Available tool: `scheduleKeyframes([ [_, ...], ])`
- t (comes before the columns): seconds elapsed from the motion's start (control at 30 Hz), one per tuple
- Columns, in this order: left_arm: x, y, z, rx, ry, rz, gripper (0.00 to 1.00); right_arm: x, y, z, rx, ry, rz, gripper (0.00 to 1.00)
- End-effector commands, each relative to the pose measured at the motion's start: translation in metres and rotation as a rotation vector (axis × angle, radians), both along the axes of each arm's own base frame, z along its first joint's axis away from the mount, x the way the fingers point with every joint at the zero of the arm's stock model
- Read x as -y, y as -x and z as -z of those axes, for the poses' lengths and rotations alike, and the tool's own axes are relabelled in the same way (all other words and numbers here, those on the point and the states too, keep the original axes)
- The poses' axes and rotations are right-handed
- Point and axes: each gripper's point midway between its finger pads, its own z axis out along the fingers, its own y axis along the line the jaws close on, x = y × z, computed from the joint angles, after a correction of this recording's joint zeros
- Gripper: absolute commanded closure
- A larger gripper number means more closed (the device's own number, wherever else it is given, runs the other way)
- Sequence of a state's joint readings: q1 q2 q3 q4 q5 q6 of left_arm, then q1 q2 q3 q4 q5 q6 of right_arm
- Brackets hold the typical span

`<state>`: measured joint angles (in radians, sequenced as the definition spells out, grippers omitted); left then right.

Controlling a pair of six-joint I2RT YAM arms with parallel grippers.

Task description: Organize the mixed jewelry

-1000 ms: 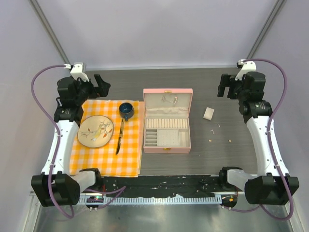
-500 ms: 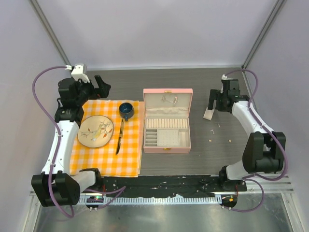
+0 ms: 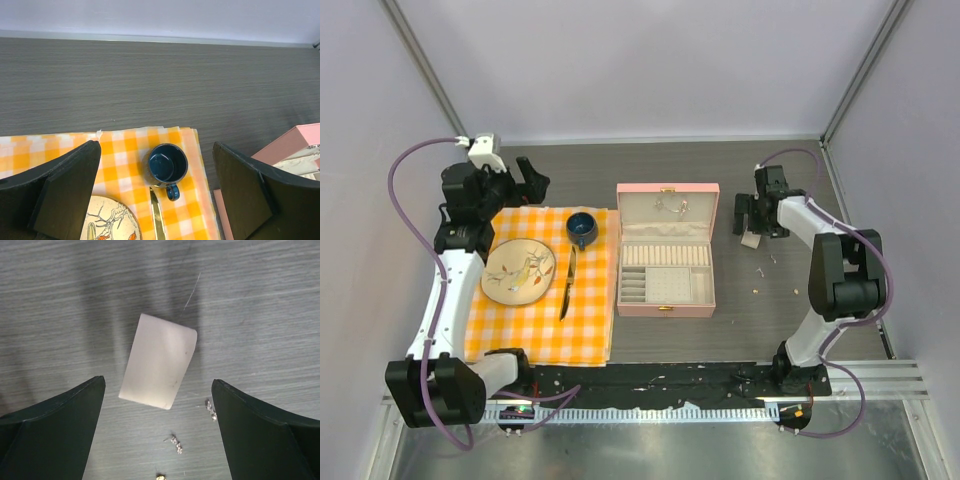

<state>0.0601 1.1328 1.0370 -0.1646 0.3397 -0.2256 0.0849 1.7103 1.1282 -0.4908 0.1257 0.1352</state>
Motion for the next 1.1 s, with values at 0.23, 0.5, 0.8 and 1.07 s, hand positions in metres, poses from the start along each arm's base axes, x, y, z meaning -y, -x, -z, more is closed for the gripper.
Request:
scheduleKeyframes([
  [0.23,-0.002,-0.006,-0.009,0.056,-0.021,-0.007,0.00,-0.007,-0.032,-0.001,0.049,-0.036,0.001,0.16],
  [0.5,-0.003,-0.005,-0.007,0.059,-0.023,-0.012,0.00,-0.009,-0.031,0.007,0.027,-0.038,-0.014,0.37],
  [0.8,-0.004,-0.004,-0.007,0.060,-0.029,-0.015,0.00,-0.009,-0.025,-0.040,0.076,-0.033,-0.051,0.83],
  [1.07,-0.003,-0.004,-0.006,0.056,-0.025,-0.011,0.00,-0.005,0.013,-0.109,0.129,-0.002,-0.133,0.99],
])
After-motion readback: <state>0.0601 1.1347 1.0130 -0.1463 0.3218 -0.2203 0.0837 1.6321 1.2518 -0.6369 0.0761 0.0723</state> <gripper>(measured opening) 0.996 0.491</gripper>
